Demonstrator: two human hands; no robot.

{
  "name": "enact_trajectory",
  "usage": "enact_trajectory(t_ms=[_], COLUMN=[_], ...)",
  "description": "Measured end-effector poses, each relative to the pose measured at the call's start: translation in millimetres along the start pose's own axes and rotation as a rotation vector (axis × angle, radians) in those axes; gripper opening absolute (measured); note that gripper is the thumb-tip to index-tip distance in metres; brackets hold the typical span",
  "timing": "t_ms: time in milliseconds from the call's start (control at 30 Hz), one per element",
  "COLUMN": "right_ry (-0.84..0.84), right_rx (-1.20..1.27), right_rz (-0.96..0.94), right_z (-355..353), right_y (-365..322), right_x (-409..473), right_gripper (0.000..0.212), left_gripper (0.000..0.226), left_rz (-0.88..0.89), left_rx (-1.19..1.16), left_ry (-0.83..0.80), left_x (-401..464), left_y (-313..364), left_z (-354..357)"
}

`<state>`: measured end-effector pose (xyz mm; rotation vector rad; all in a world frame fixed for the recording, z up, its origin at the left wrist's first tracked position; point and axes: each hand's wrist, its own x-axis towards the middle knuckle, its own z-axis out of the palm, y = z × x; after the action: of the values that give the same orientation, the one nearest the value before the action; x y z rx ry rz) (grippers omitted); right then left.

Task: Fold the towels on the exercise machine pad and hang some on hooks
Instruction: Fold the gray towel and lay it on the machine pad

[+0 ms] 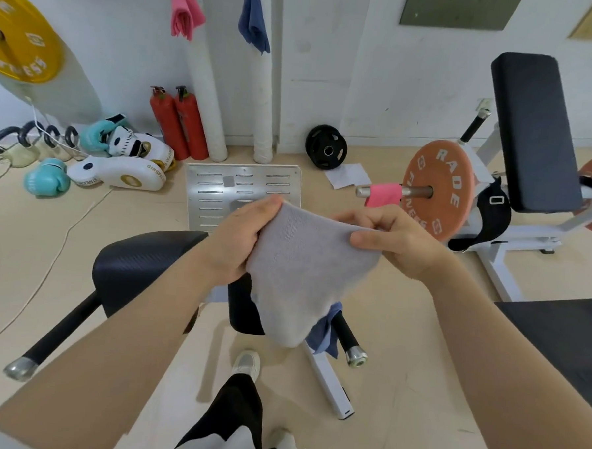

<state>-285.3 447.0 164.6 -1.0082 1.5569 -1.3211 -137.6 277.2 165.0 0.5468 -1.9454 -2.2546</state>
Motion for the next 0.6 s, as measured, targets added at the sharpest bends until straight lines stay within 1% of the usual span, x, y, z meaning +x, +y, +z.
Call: enact_trajectory(t_ms=[33, 67, 100, 133, 167, 233, 267, 300, 333, 400, 433, 467, 500, 533, 600], right_ry=[-0.077, -0.104, -0.086, -0.023, 0.071, 0.29, 0.362, 0.387, 0.388, 0.38, 0.37, 0.363, 0.357, 0.357, 0.379], right_rx=[0.084, 0.149, 0.193, 0.188, 0.12, -0.151, -0.277, -0.359, -0.405, -0.423, -0.423, -0.429, -0.438, -0.431, -0.37], right_rz=[0.019, 0.031, 0.036, 0.04, 0.046, 0.095, 0.132, 0.17, 0.21, 0.293, 0.334, 0.368, 0.4, 0.421, 0.43], right_z=[0, 1, 2, 2, 2, -1, -3, -3, -4, -5, -6, -8, -11, -13, -19], right_y=[-2, -4, -5, -5, -1, 11, 21, 30, 41, 60, 68, 75, 81, 86, 94], right_x=[1, 5, 9, 16, 25, 46, 58, 70, 82, 106, 118, 131, 144, 157, 180], right_gripper=[0.044, 0.04, 0.035, 0.031, 0.031, 0.031, 0.029, 0.026, 0.024, 0.02, 0.029, 0.044, 0.052, 0.052, 0.038], left_gripper=[0.037, 0.037, 0.037, 0.036, 0.035, 0.033, 0.031, 0.029, 0.027, 0.025, 0.025, 0.024, 0.024, 0.024, 0.026], left_rz=[-0.026, -0.05, -0.067, -0.082, -0.106, -0.159, -0.186, -0.214, -0.239, -0.261, -0.267, -0.277, -0.284, -0.295, -0.317], left_rx=[-0.047, -0.08, -0.092, -0.08, -0.033, 0.185, 0.3, 0.372, 0.392, 0.352, 0.337, 0.332, 0.326, 0.32, 0.302], left_ry=[-0.028, -0.029, -0.003, 0.048, 0.116, 0.235, 0.267, 0.285, 0.284, 0.268, 0.267, 0.27, 0.277, 0.282, 0.293], left_x=[0, 1, 4, 10, 17, 37, 47, 56, 65, 84, 94, 103, 114, 125, 146], left_y=[0, 2, 4, 4, 1, -13, -25, -38, -49, -68, -75, -80, -86, -90, -96], left_z=[-3, -6, -9, -14, -20, -34, -42, -51, -58, -70, -75, -81, -87, -94, -105])
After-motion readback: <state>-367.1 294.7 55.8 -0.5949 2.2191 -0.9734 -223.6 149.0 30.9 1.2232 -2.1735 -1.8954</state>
